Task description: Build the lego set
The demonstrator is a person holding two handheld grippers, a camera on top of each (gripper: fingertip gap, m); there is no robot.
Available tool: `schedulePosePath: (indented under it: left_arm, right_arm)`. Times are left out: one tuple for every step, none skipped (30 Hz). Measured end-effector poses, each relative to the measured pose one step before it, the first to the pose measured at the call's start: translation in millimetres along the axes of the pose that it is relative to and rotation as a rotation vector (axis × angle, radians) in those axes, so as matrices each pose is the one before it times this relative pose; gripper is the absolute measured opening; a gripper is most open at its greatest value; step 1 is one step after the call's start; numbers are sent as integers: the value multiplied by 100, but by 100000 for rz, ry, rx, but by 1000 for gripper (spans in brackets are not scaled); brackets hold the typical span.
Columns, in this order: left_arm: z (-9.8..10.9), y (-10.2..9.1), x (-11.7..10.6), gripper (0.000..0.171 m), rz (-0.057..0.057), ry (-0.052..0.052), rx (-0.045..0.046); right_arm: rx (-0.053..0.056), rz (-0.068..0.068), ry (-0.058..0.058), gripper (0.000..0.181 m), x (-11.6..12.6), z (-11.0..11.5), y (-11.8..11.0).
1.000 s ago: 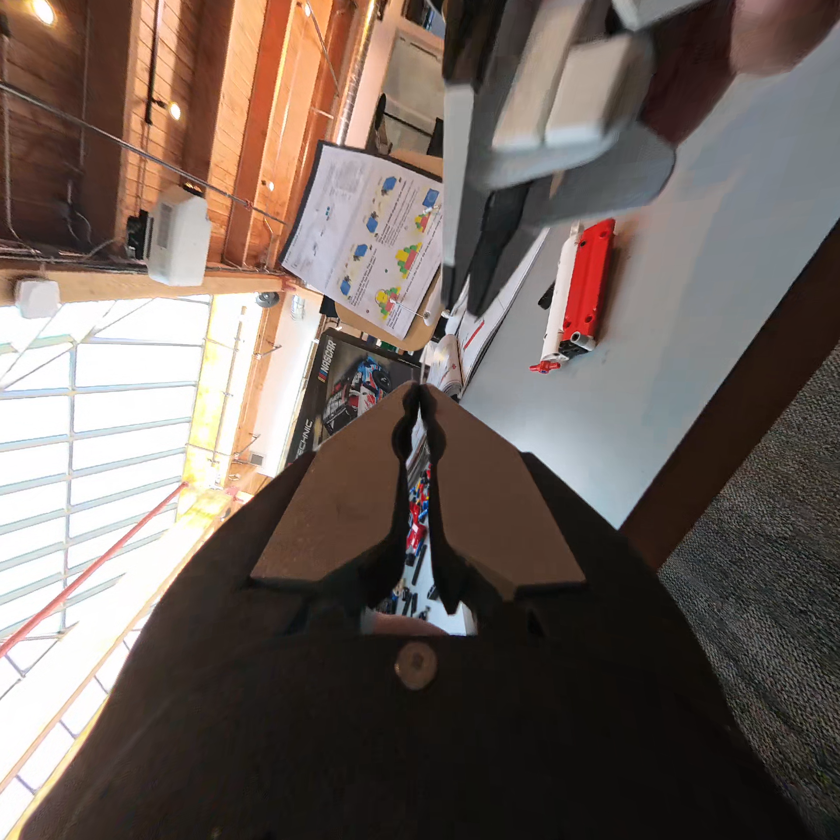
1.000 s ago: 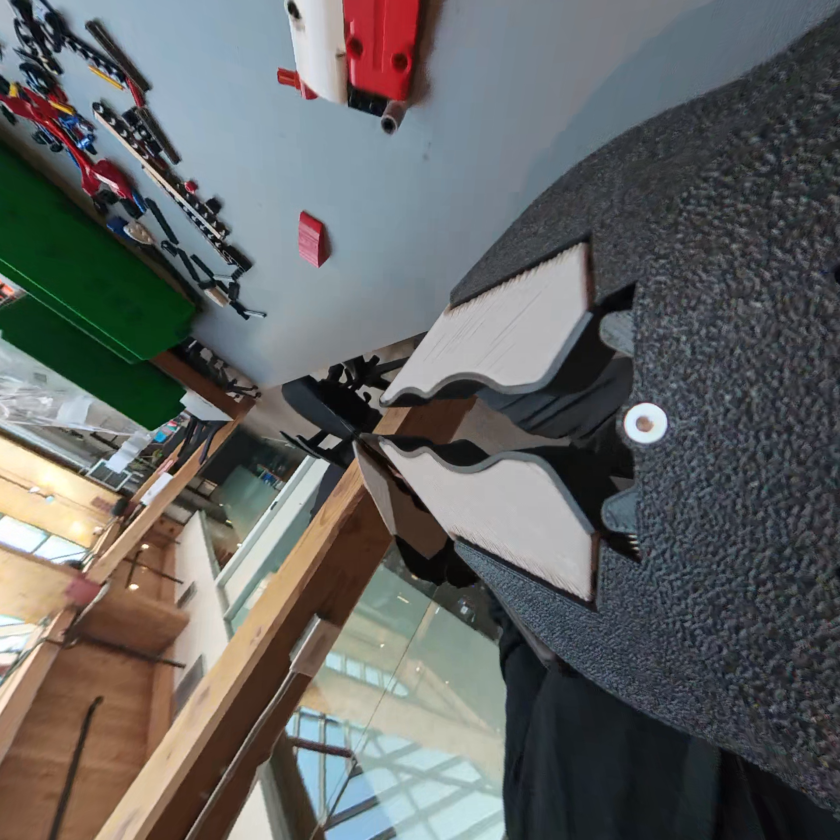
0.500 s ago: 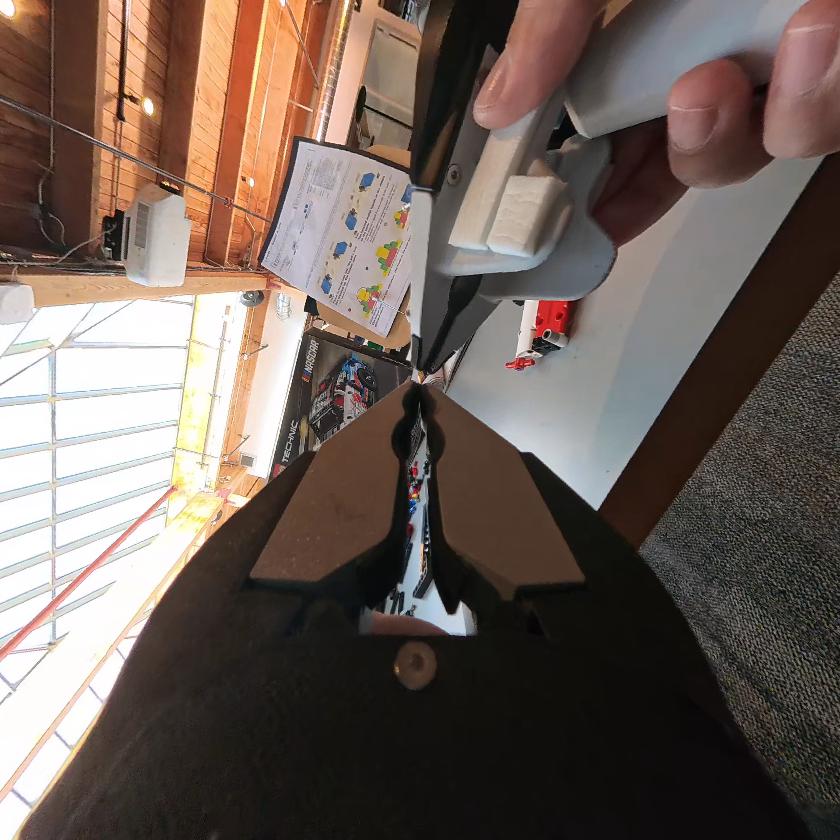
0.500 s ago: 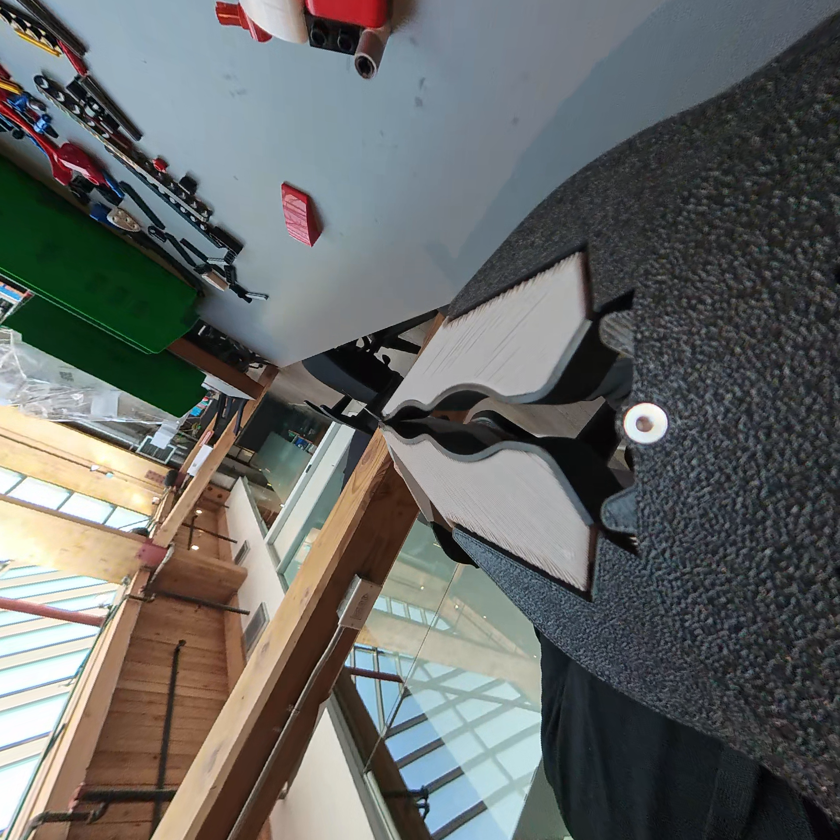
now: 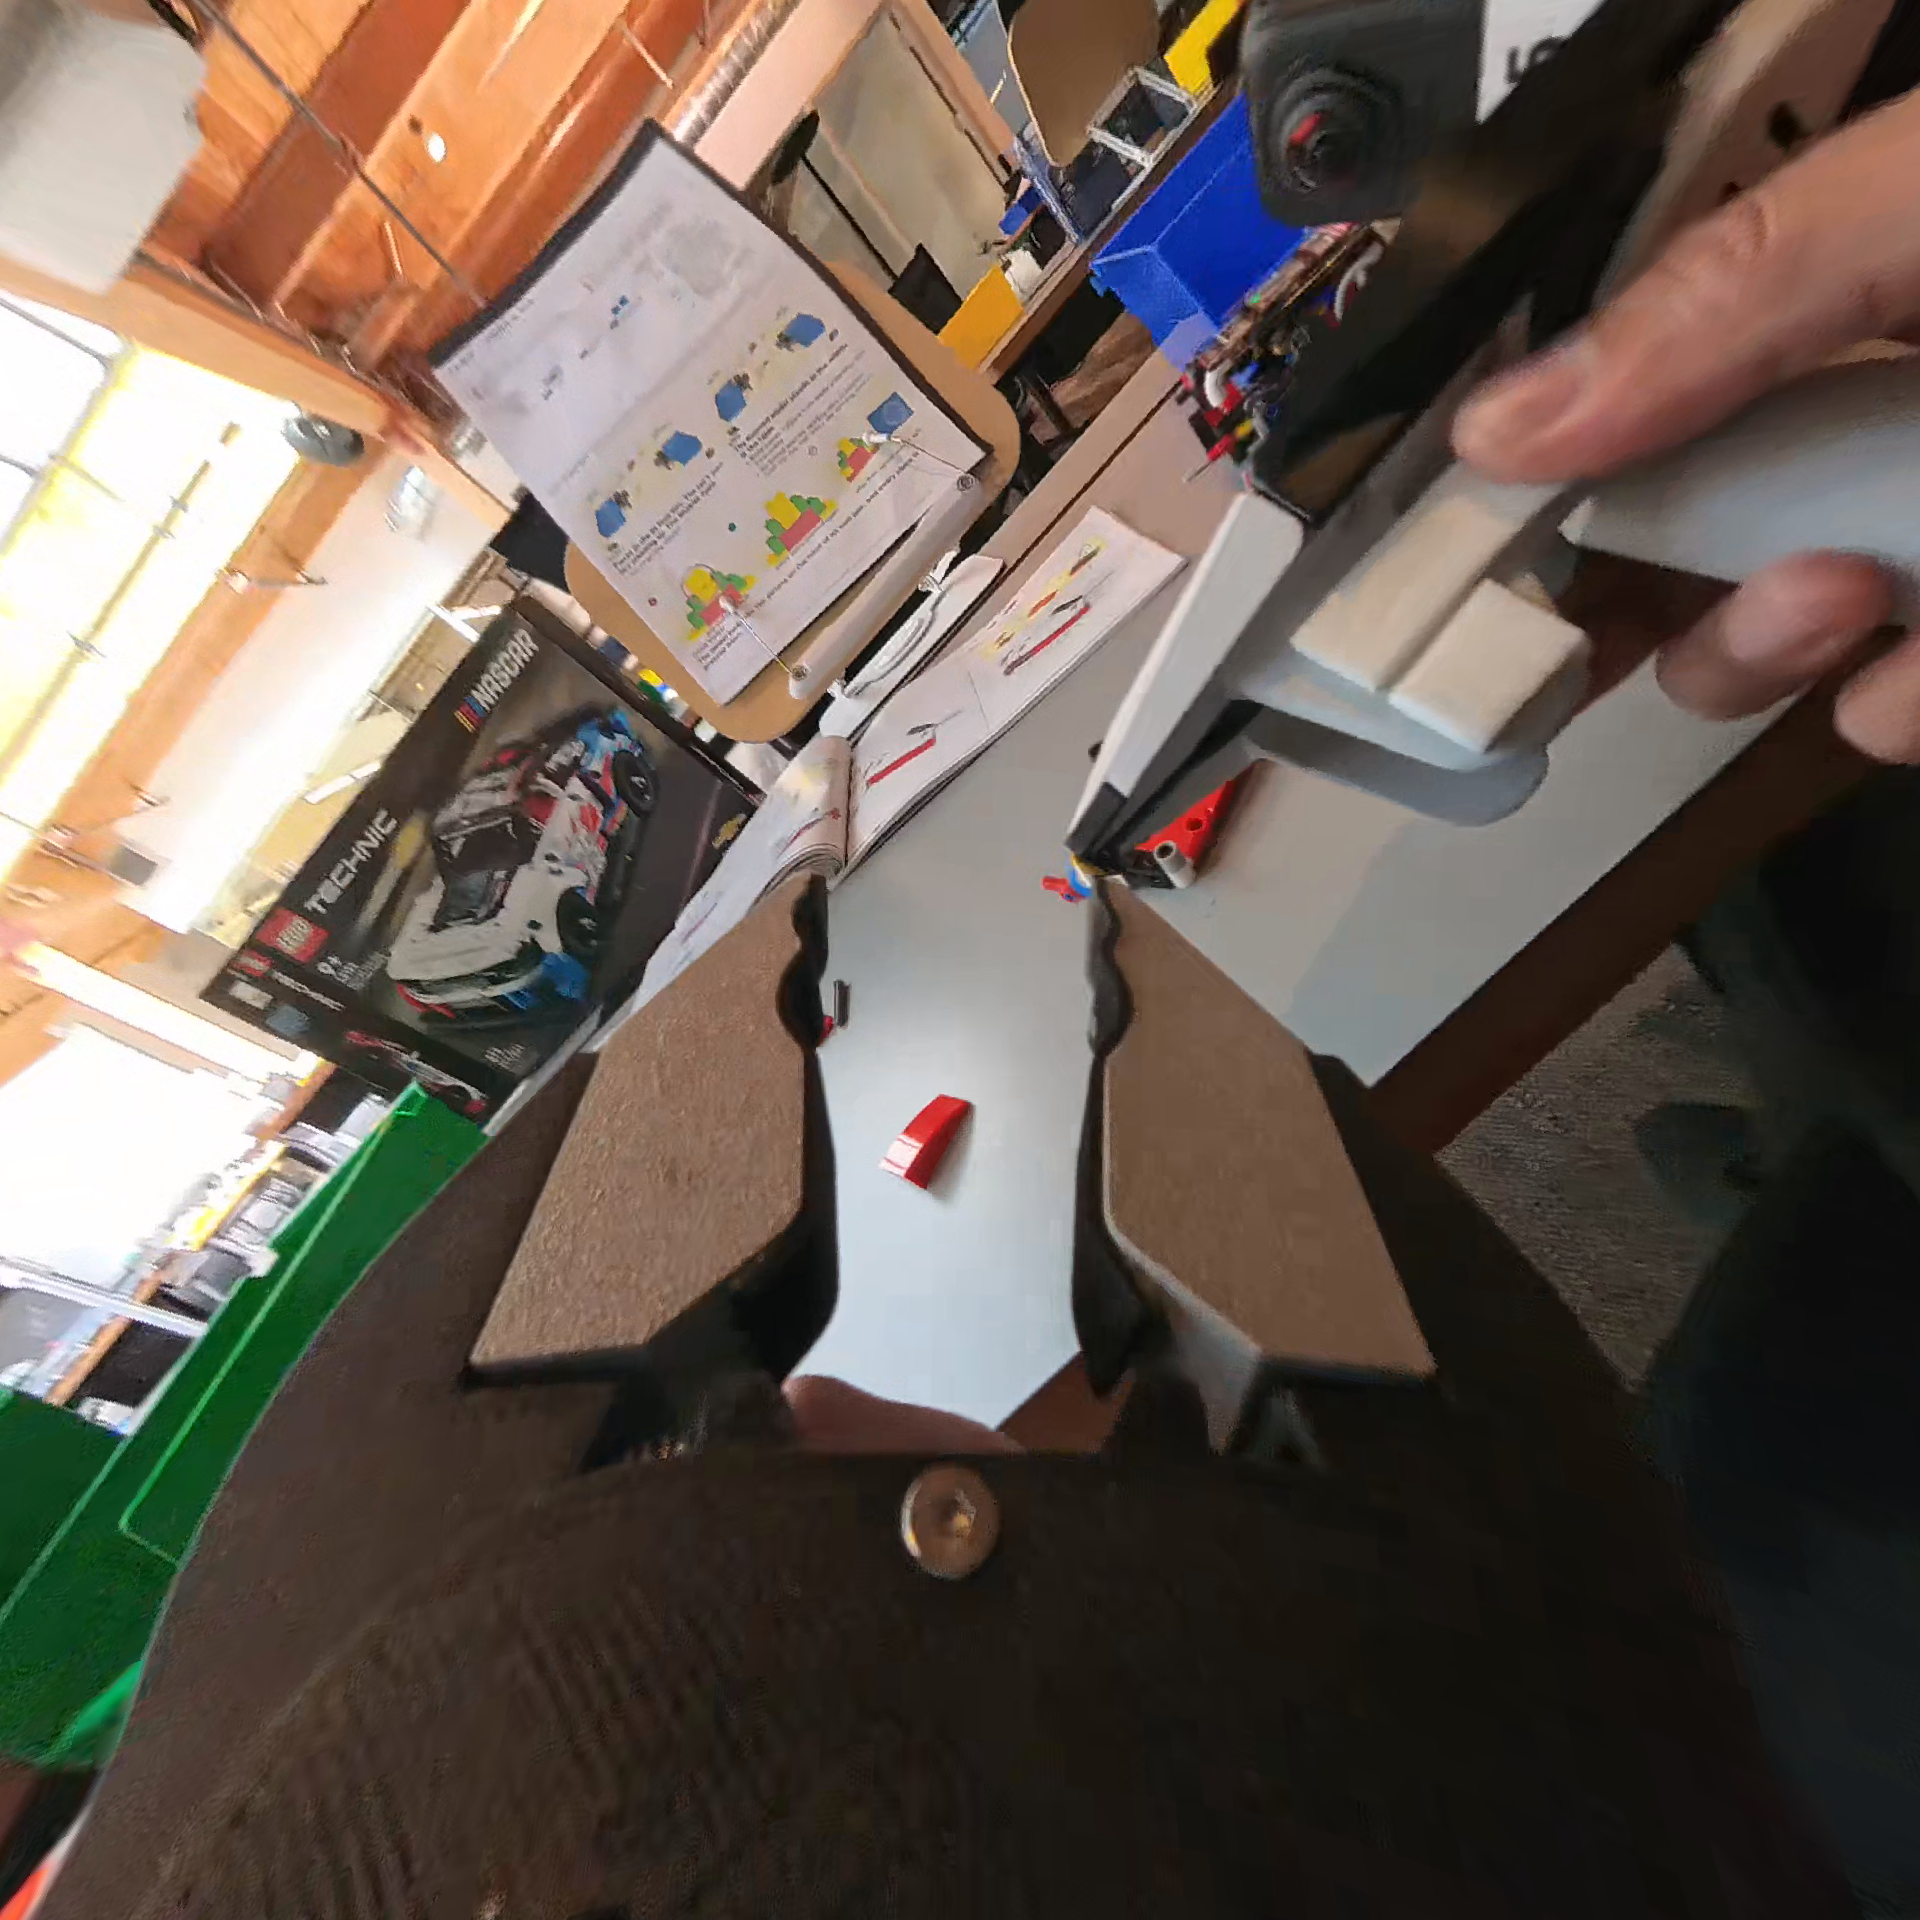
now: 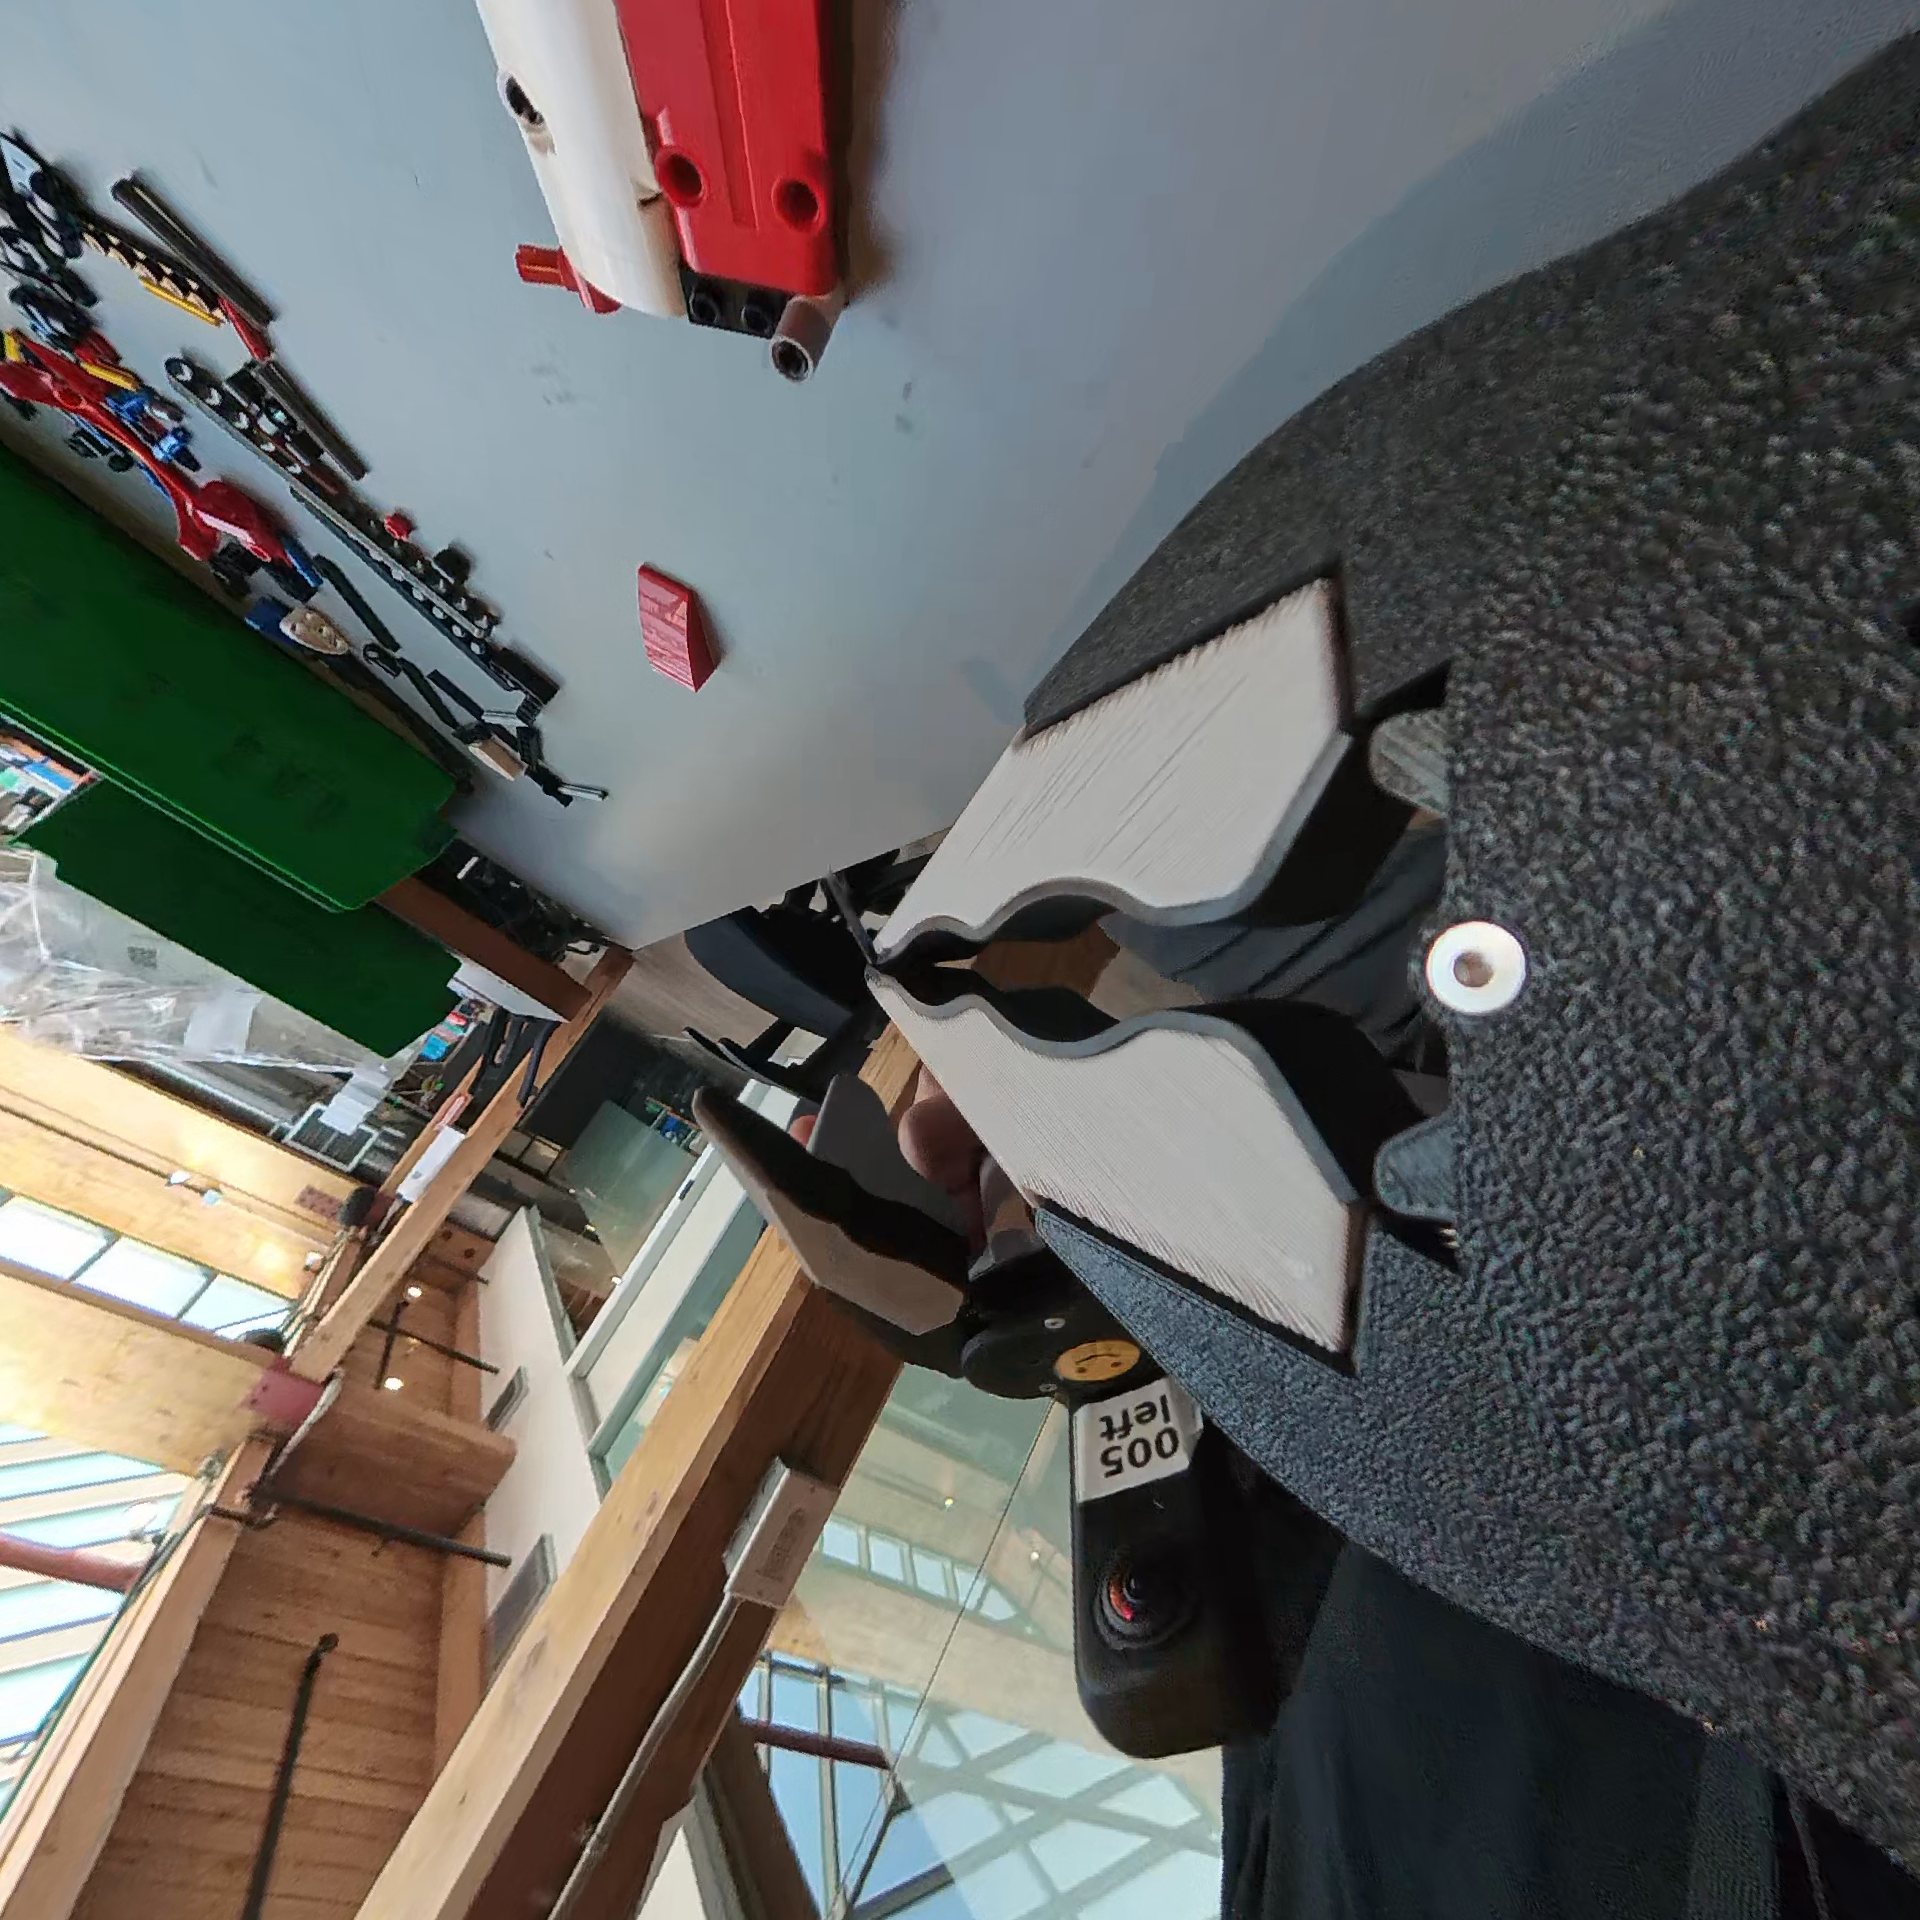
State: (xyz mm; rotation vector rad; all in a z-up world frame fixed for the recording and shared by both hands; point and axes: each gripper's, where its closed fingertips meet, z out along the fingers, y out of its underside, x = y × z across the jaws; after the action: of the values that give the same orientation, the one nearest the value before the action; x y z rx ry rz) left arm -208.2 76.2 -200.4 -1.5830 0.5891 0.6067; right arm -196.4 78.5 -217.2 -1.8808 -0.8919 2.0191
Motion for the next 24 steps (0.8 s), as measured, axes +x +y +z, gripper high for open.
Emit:
schedulePosePath:
  left_arm:
    - [-25,9,-85,50,-1810,259,253]
    - [-133,-96,239,60,137,1992,845]
    - [-176,-252,210,63,1151,843,1715]
    - [-93,-55,95,62,3869,-1030,63]
    - [55,124,195,65,5499,-1045,-949]
    - [122,232,171,71,3650,-1013,-1187]
    - [140,317,45,73,448,-469,-1335]
    - [147,367,-84,74,-2607,777,-1382]
    - [148,444,-295,76,-5293,1409,-1625]
    - [179,575,-507,78,-7003,1600,-2162]
    - [220,752,-565,80,-7589,2199,-2970]
    - [218,867,-634,82,-7583,2280,-3274]
    - [192,883,-637,82,-6410,2514,-2976]
    - [129,832,-725,81,-4515,1673,-2482]
    - [76,738,-806,79,-2932,601,-1842]
    - [62,652,-595,75,-2203,1355,-1678]
    - [93,618,-539,74,-2436,1128,-1935]
    - [118,505,-469,74,-2728,1132,-1588]
    - [159,346,-270,72,-2948,2144,-1089]
    - [183,236,-166,70,-3539,2777,-1093]
    - [229,146,-123,69,-3919,3229,-1092]
    - [251,42,-122,67,-3341,3390,-933]
    - [268,-10,-249,66,-2316,2861,-809]
    - [294,-32,-240,64,-1202,3034,-1003]
  right_arm:
    - [942,-5,691,0,85,-36,-43]
    - [2397,-45,1505,0,233,-175,-354]
    - [3094,622,-15,0,88,-303,-610]
    - [3166,1657,-1624,0,-137,-381,-728]
    - [2297,1563,-1534,0,-170,-360,-656]
    - [675,310,-377,0,-60,-288,-412]
    - [-427,-692,183,0,-50,-235,-217]
    - [-825,-772,-195,0,-156,-247,-84]
    - [-856,-725,-757,0,-268,-289,-18]
    - [-841,-1001,-745,0,-288,-356,32]
    - [-875,-1367,-431,0,-215,-445,73]
    - [-980,-1579,-594,0,-214,-523,101]
    - [-1164,-1695,-1058,0,-245,-581,135]
    - [-1265,-1807,-720,0,-169,-641,161]
    - [-1246,-2107,72,0,-23,-662,169]
    - [-1301,-2455,106,0,-13,-628,190]
    - [-1357,-2471,-99,0,-29,-589,221]
    - [-1222,-2316,580,0,86,-533,214]
    - [-1192,-2422,1032,0,162,-449,209]
    - [-1276,-2526,604,0,94,-347,171]
    - [-991,-2201,186,0,31,-260,74]
    - [-489,-1960,259,0,34,-165,-47]
    - [-443,-2119,387,0,45,-103,-92]
    - [-660,-2182,545,0,81,-31,-86]
